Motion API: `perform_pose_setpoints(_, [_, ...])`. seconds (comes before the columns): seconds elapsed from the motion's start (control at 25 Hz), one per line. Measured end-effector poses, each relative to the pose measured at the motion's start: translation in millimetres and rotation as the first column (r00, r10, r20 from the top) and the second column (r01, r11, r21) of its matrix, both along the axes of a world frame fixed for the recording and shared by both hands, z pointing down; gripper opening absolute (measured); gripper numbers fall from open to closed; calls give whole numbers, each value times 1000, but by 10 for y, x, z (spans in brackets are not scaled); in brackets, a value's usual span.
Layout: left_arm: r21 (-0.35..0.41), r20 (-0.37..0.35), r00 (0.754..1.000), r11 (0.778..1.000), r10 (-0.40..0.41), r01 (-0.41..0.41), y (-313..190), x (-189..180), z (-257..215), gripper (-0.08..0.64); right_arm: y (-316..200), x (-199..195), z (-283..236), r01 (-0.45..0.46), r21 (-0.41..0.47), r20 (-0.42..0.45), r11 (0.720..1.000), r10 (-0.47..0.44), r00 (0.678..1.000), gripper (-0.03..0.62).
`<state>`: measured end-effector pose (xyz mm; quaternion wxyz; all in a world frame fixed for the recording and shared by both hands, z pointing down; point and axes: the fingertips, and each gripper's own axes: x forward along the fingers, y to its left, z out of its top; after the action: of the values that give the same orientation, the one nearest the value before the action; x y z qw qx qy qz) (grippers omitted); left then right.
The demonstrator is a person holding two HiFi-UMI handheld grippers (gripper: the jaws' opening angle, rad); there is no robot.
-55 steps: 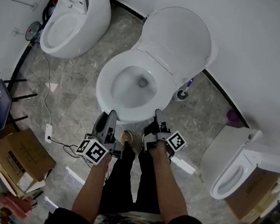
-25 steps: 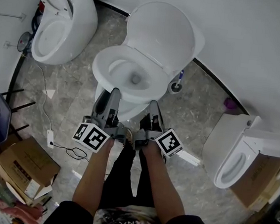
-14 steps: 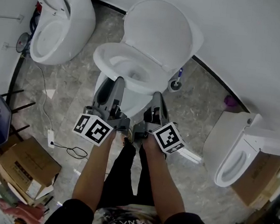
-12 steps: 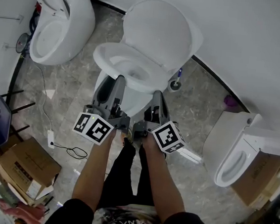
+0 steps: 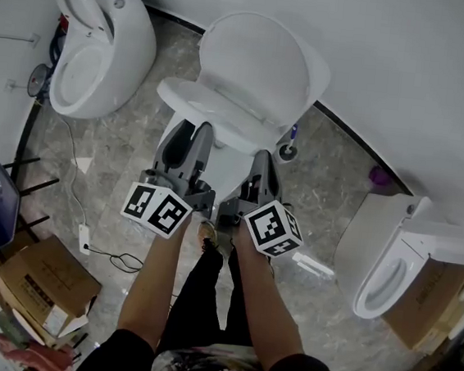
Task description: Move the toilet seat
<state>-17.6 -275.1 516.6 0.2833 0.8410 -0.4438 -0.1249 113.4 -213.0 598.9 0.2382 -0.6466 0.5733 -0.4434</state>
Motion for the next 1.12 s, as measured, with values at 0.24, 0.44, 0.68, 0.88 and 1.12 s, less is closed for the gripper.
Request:
perform_pose_setpoints(0.24, [49, 38, 998, 998, 41, -42, -119, 132, -77, 183, -97, 106, -69, 3, 11, -47, 1000, -3, 999, -3])
perform_pose_setpoints(0.44, [73, 30, 997, 994, 74, -76, -224, 175, -114, 186, -193, 131, -114, 0, 20, -119, 1000, 3, 993, -8])
perform_pose_setpoints(0.68, [76, 31, 991, 988, 131, -133, -275, 232, -122, 187, -386, 125, -319, -4, 87, -184, 996, 20, 983, -8])
perform_pose_setpoints(0.88, [72, 29, 987, 985, 157, -159, -318, 271, -131, 186, -472, 2, -541, 14, 117, -313, 993, 24, 950, 0])
perform_pose_setpoints(1.12, [90, 33, 978, 974, 206, -208, -439, 350, -152, 186, -416, -113, -599, 17, 132, -433, 991, 42, 900, 0])
